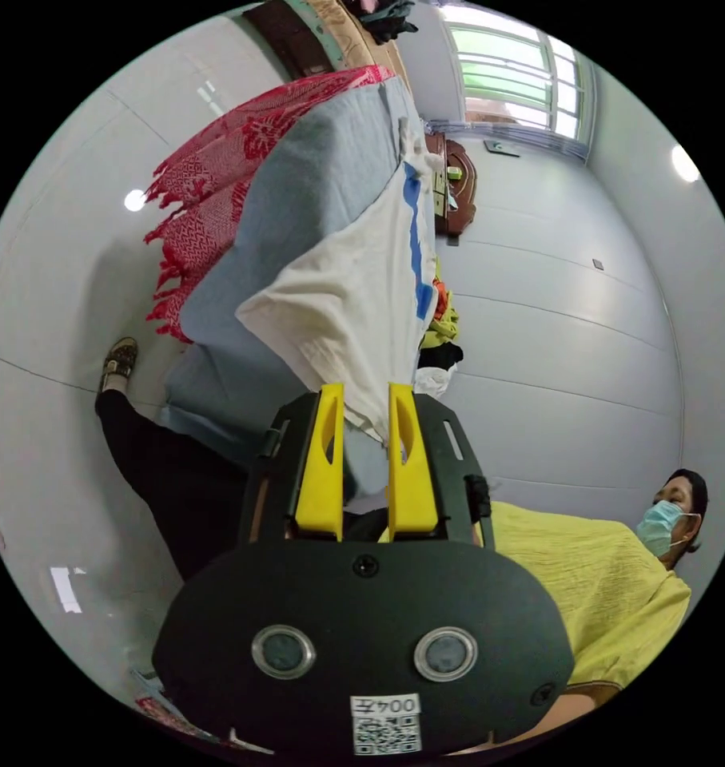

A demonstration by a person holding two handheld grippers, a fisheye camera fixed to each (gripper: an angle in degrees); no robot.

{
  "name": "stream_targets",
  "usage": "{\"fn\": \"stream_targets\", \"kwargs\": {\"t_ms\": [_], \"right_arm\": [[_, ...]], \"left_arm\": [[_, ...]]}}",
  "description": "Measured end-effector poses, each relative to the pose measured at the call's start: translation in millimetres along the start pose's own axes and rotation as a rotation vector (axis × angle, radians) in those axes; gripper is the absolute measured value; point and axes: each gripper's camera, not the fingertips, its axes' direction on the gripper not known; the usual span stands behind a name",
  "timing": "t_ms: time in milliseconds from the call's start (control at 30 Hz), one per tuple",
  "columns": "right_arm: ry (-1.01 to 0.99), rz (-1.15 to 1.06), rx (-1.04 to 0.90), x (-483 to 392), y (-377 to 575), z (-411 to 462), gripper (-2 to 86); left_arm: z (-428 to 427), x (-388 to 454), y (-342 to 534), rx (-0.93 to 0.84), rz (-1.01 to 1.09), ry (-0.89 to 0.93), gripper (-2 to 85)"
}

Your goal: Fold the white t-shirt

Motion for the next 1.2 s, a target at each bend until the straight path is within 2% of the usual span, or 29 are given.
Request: {"fn": "stream_targets", "kwargs": {"t_ms": [100, 200, 300, 400, 433, 500, 567, 633, 700, 800, 900, 1067, 1200], "right_arm": [[0.053, 0.014, -0.02, 7, 4, 8, 12.5], [0.004, 0.044, -0.021, 13, 4, 29, 12.0], [0.027, -0.005, -0.013, -4, 4, 50, 6.6], [0.373, -0.108, 0.011, -37, 12, 58, 1.5], [0.557, -0.134, 0.015, -42, 16, 63, 0.5], [0.641, -0.221, 0.013, -52, 25, 70, 0.0], [0.637, -0.439, -0.013, -85, 45, 91, 0.0], [0.629, -0.627, -0.093, -114, 64, 124, 0.4], [0.68, -0.76, -0.189, -137, 79, 171, 1.5], [0.833, -0.942, -0.303, -162, 98, 248, 3.6], [1.041, -1.041, -0.38, -166, 106, 311, 4.3], [1.086, -1.049, -0.436, -182, 108, 360, 4.3], [1.091, -1.053, -0.515, -190, 101, 386, 4.1]], "left_arm": [[5, -4, 6, 0.002, -0.011, 0.0, 8.4], [14, -5, 13, -0.007, -0.014, -0.011, 8.4], [28, -4, 19, -0.026, -0.01, -0.038, 8.3], [45, 1, 28, -0.055, 0.009, -0.087, 7.9], [49, 3, 30, -0.063, 0.015, -0.097, 7.8], [66, 9, 42, -0.089, 0.038, -0.157, 7.5], [77, 20, 53, -0.089, 0.082, -0.213, 7.0], [92, 41, 67, -0.09, 0.186, -0.321, 6.0], [128, 79, 88, -0.154, 0.416, -0.56, 4.7], [188, 120, 123, -0.283, 0.717, -0.808, 4.3], [242, 145, 156, -0.355, 0.941, -0.956, 4.9], [313, 159, 199, -0.46, 1.16, -1.074, 6.1], [360, 160, 222, -0.513, 1.228, -1.109, 6.6]]}}
